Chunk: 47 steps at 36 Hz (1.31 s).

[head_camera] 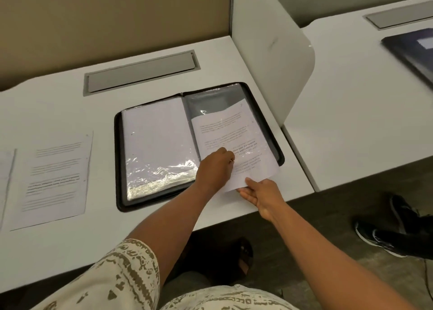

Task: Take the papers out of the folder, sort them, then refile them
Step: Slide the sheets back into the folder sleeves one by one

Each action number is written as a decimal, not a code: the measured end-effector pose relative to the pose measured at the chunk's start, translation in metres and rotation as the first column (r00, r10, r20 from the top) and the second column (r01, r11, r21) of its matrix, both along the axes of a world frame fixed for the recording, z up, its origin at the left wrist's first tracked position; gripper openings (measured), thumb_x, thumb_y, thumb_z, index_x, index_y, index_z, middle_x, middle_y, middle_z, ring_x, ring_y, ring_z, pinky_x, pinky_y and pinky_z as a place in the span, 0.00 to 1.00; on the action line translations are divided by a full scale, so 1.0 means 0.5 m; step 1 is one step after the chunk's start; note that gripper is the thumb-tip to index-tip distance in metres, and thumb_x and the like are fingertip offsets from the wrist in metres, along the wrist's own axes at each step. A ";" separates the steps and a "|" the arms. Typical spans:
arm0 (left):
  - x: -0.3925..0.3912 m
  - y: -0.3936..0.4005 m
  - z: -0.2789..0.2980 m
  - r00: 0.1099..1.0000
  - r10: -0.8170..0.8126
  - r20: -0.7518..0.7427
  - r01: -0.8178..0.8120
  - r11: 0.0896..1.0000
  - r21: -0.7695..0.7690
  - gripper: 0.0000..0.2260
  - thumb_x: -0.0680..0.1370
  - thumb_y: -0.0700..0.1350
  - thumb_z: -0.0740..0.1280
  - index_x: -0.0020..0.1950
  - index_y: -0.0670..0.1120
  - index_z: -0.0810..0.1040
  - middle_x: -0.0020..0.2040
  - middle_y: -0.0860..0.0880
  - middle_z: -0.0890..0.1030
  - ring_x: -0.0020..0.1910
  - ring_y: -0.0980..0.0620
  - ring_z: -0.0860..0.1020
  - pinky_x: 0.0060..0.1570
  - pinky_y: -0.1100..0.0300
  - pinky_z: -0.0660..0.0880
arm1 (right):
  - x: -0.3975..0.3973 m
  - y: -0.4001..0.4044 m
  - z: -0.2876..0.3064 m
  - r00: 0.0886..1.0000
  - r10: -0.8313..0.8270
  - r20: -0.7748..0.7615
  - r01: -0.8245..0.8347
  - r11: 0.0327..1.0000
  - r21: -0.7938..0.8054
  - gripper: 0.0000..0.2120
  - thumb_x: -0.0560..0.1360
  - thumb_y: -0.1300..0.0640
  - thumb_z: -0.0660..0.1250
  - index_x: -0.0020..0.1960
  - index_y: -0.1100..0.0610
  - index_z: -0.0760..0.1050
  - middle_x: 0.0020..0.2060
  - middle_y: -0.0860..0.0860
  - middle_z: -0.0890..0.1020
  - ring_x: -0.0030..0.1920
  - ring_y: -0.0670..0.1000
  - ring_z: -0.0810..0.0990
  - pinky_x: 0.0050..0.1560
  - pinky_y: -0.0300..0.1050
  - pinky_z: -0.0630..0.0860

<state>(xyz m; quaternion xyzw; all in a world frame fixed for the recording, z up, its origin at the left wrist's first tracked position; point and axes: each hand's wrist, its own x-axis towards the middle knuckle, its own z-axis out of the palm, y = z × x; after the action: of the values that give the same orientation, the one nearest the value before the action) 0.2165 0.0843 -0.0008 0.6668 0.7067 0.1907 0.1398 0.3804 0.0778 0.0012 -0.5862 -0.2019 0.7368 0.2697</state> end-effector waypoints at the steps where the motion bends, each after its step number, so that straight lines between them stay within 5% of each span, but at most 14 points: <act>1: 0.000 -0.001 0.002 1.000 0.002 0.012 -0.002 1.000 -0.001 0.08 0.81 0.46 0.65 0.54 0.45 0.81 0.50 0.48 0.80 0.44 0.48 0.79 0.44 0.53 0.79 | -0.009 0.008 0.001 1.000 -0.007 -0.011 0.007 1.000 0.006 0.16 0.80 0.63 0.68 0.68 0.60 0.74 0.54 0.61 0.84 0.46 0.55 0.87 0.46 0.46 0.84; 9: -0.013 -0.013 0.000 0.996 0.038 0.076 -0.038 0.999 0.002 0.05 0.79 0.45 0.67 0.51 0.45 0.80 0.48 0.49 0.80 0.41 0.49 0.79 0.41 0.52 0.79 | -0.044 0.019 0.012 0.976 -0.151 -0.156 0.142 0.988 -0.066 0.13 0.78 0.63 0.70 0.62 0.61 0.78 0.54 0.60 0.85 0.54 0.57 0.84 0.51 0.47 0.83; 19: -0.031 -0.005 0.015 0.994 0.027 0.104 -0.026 1.000 -0.013 0.05 0.79 0.46 0.67 0.52 0.47 0.80 0.47 0.51 0.80 0.41 0.51 0.79 0.42 0.53 0.79 | -0.078 0.004 0.000 0.984 -0.175 0.043 0.175 0.984 0.018 0.04 0.80 0.65 0.67 0.52 0.64 0.80 0.47 0.59 0.85 0.47 0.55 0.87 0.52 0.48 0.83; 27: -0.049 -0.003 0.026 0.995 0.023 0.098 -0.020 0.999 -0.034 0.06 0.79 0.48 0.66 0.54 0.48 0.80 0.49 0.52 0.80 0.42 0.52 0.79 0.43 0.55 0.78 | -0.122 0.058 -0.003 0.983 -0.184 0.014 0.182 0.981 0.068 0.06 0.81 0.63 0.66 0.57 0.59 0.80 0.48 0.57 0.86 0.44 0.53 0.87 0.49 0.48 0.84; 34: -0.063 -0.013 0.022 0.994 0.023 0.102 -0.020 0.999 -0.033 0.05 0.78 0.49 0.67 0.52 0.49 0.79 0.48 0.53 0.80 0.41 0.52 0.79 0.43 0.52 0.78 | -0.145 0.096 -0.010 0.980 -0.197 -0.011 0.197 0.980 0.038 0.09 0.79 0.68 0.65 0.59 0.66 0.77 0.43 0.60 0.84 0.36 0.51 0.85 0.42 0.43 0.84; 40: -0.082 -0.016 0.018 0.995 0.035 0.096 -0.034 0.999 -0.016 0.04 0.78 0.47 0.66 0.50 0.49 0.78 0.46 0.54 0.79 0.40 0.52 0.79 0.42 0.52 0.77 | -0.141 0.103 -0.014 0.995 -0.091 0.034 0.089 0.994 0.064 0.08 0.80 0.67 0.64 0.58 0.64 0.76 0.49 0.63 0.84 0.40 0.52 0.86 0.40 0.43 0.84; 44: -0.083 -0.016 0.015 0.993 0.056 0.106 -0.054 0.998 -0.021 0.03 0.78 0.46 0.67 0.50 0.50 0.79 0.46 0.54 0.80 0.39 0.53 0.78 0.42 0.54 0.77 | -0.093 0.092 0.019 0.973 0.137 0.184 -0.153 0.985 0.079 0.07 0.79 0.60 0.65 0.49 0.63 0.79 0.39 0.58 0.82 0.40 0.55 0.80 0.36 0.44 0.77; 47: -0.079 -0.017 0.009 0.989 0.068 0.131 -0.065 0.997 -0.031 0.03 0.78 0.46 0.67 0.51 0.50 0.79 0.46 0.55 0.80 0.40 0.54 0.78 0.43 0.55 0.77 | -0.043 0.081 0.021 0.907 -0.035 0.419 -0.059 0.976 0.209 0.13 0.78 0.57 0.61 0.42 0.63 0.79 0.32 0.54 0.80 0.33 0.51 0.77 0.34 0.45 0.72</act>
<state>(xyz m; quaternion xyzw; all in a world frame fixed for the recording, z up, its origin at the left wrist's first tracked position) 0.1769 0.0758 0.0036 0.6268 0.7203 0.2294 0.1888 0.3589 0.1182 0.0115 -0.6968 -0.3379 0.5685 0.2777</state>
